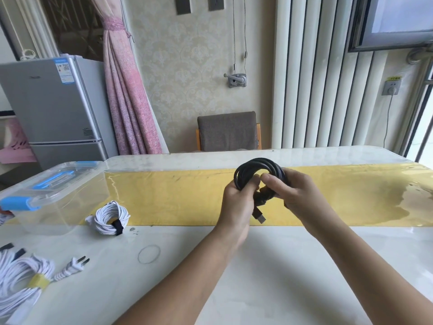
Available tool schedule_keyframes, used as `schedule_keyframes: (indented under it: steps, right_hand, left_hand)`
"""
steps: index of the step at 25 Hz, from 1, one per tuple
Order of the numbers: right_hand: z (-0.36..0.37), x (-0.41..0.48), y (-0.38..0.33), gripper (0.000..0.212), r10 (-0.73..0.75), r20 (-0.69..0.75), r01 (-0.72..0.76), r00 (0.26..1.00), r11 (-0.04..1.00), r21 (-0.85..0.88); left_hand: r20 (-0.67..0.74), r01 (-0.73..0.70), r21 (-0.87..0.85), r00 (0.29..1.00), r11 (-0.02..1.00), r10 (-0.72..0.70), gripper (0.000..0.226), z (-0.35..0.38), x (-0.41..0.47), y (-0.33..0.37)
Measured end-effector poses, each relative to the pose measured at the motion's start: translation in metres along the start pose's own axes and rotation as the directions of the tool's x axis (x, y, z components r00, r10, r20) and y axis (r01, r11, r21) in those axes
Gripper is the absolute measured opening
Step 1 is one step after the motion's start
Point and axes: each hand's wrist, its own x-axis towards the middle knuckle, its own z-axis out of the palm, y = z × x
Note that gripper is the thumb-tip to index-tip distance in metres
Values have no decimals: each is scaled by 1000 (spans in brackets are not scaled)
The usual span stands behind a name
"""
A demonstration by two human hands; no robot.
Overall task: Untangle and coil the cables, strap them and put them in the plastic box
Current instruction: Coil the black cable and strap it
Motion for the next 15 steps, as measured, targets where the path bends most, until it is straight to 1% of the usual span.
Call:
schedule_keyframes:
  steps: [2,5,6,8,10,11,13,15]
  right_hand:
    - [9,-2,3,36,-66,-21,61,998,984,-166]
    - [30,-11,7,40,-152,-29,142,988,965,-222]
    - [36,-14,8,36,-202,-39,185,979,947,-264]
    - [43,-16,9,26,-236,-37,211,971,918,-337]
    - [41,-17,6,24,-145,2,138,989,935,-325]
    - [38,-17,3,25,-78,35,85,996,949,-303]
    - [29,-15,-2,32,41,127,-7,991,965,-261]
    - [21,-14,-5,43,115,215,-57,970,964,-259]
  left_hand:
    - [2,28,-81,1000,996,-28,17,-6,3,5]
    - [2,112,-309,993,944,-117,13,-9,4,8]
    - [-2,134,-365,989,921,-145,14,-9,3,8]
    - [-60,125,-377,985,918,-159,14,-9,3,7]
    - [-139,79,-317,982,945,-128,12,-9,4,6]
    - [-180,56,-282,977,958,-111,15,-9,4,7]
    - [-235,42,-218,967,975,-94,24,-10,5,7]
    - [-255,44,-191,962,981,-93,28,-9,5,7]
